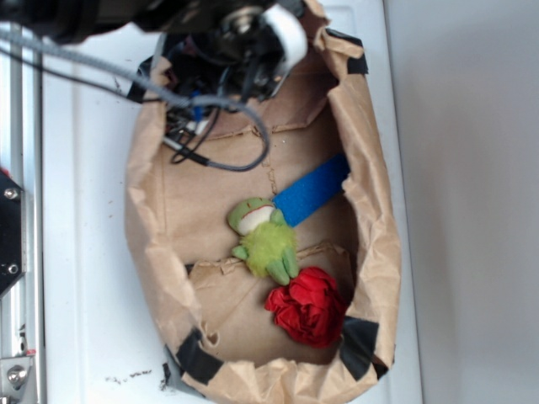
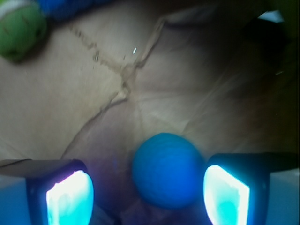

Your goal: Grab the blue ball.

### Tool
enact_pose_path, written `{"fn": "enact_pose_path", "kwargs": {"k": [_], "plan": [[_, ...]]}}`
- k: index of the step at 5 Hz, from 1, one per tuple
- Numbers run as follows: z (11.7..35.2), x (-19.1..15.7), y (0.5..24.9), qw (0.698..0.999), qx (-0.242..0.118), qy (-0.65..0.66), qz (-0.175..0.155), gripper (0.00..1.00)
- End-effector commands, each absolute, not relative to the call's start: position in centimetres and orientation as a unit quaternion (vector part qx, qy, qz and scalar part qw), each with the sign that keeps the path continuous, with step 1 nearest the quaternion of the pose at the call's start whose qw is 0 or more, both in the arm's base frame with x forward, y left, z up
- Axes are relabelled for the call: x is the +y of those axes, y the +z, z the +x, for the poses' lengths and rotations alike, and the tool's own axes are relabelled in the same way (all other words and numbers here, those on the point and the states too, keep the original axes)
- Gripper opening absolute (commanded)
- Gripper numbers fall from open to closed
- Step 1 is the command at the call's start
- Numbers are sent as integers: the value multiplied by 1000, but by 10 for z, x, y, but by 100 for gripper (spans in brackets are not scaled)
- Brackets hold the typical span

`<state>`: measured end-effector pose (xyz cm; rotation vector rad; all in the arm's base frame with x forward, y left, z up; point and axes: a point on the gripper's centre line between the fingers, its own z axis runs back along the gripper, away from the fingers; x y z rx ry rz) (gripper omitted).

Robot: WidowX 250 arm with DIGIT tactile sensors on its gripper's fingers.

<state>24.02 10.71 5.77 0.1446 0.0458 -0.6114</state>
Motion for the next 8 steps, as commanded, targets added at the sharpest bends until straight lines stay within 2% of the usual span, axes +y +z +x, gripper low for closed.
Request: {"fn": "enact_pose_path", "kwargs": {"k": [1, 2, 3, 4, 7, 8], "plan": [[242, 111, 41, 953, -20, -278, 117, 100], [245, 104, 30, 953, -26, -273, 128, 100], [252, 99, 21, 957, -34, -252, 143, 45], [256, 94, 24, 959, -34, -243, 139, 0], [262, 92, 25, 961, -41, -240, 133, 0], [263, 85, 52, 966, -49, -236, 99, 0]]}}
